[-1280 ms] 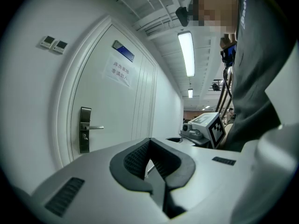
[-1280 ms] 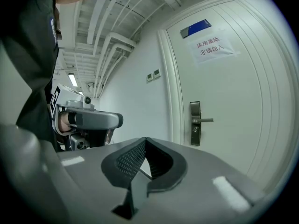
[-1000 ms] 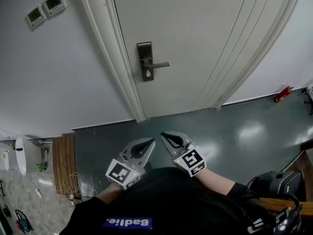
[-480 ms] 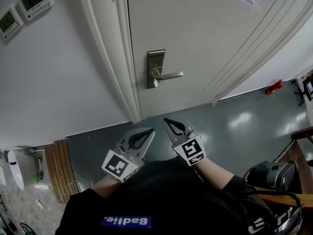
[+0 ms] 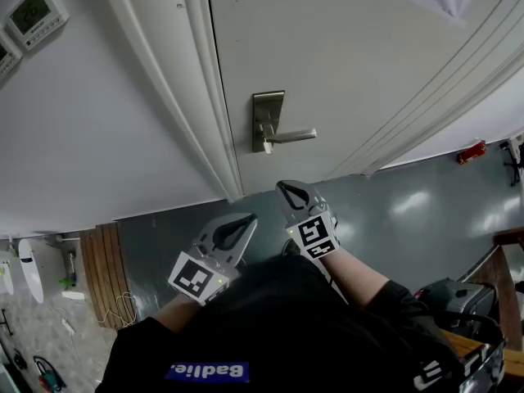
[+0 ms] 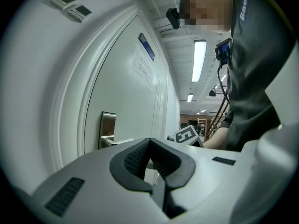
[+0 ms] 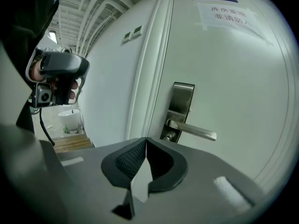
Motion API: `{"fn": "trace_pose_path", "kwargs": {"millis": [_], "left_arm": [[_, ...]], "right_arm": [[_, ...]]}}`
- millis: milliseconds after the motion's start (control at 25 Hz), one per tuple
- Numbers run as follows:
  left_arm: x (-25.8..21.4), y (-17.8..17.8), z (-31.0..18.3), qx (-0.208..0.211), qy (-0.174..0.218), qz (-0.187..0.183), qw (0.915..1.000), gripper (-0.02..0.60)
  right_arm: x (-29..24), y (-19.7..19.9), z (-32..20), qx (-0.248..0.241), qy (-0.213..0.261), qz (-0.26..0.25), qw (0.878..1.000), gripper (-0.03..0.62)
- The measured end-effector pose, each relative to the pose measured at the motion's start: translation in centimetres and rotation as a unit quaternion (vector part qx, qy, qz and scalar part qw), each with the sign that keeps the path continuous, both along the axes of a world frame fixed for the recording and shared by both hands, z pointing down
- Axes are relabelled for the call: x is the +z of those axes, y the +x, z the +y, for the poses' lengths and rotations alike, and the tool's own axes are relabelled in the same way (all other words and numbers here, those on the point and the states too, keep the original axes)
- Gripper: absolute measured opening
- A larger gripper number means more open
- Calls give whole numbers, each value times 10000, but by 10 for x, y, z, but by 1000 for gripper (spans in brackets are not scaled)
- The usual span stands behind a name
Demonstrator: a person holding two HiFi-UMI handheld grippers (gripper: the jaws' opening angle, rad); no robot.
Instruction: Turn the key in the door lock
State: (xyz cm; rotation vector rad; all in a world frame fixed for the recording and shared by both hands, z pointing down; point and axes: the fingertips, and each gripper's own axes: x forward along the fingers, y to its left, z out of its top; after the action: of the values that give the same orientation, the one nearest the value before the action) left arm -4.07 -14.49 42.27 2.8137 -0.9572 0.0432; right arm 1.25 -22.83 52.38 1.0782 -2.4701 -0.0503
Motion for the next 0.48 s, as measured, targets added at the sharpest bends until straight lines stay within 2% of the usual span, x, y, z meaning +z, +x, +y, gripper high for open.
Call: {"fn": "trace_pose_path", "kwargs": {"millis": [240,480], "left_arm": [[2,5,-13,-202,-51,-140,9997,-6],[4,3,-18,-268,-49,-179,9995,-6]], "right_arm": [[22,5,-30,-98,-5,444,9990,3],[41,-2,-55,-18,66,824,9966,35]]}}
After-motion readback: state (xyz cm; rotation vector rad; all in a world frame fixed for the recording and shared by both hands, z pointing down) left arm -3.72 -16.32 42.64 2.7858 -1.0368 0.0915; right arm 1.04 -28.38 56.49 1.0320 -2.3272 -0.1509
